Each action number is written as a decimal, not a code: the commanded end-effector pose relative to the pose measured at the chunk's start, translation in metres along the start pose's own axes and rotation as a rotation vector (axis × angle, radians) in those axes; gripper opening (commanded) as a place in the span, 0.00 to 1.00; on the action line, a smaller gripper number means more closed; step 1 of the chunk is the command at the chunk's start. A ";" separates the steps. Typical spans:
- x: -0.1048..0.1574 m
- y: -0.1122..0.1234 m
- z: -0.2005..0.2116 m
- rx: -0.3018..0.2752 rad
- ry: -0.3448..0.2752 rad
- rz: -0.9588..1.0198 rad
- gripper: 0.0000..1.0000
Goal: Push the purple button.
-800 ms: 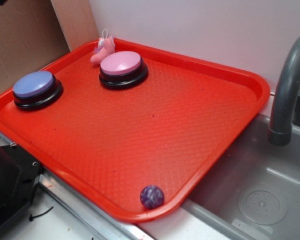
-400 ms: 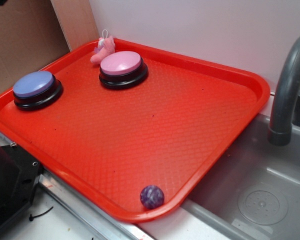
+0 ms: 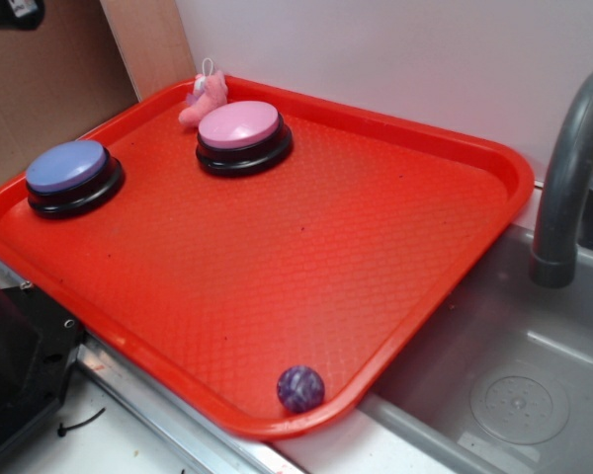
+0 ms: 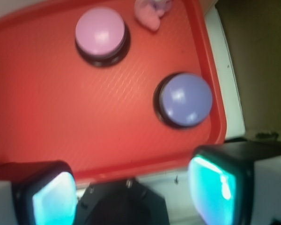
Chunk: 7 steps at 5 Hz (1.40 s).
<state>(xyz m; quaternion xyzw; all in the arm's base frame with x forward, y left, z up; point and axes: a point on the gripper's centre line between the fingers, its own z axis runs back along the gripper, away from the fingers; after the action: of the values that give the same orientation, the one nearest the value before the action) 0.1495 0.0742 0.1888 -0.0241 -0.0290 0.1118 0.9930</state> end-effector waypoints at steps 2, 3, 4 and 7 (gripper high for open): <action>0.023 0.074 -0.070 0.111 -0.105 0.089 1.00; 0.028 0.075 -0.094 0.069 -0.070 0.118 1.00; 0.034 0.074 -0.117 0.084 -0.039 0.116 1.00; 0.043 0.072 -0.141 0.097 -0.024 0.072 1.00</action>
<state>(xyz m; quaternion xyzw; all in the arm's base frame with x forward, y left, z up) 0.1910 0.1466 0.0459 0.0235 -0.0387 0.1529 0.9872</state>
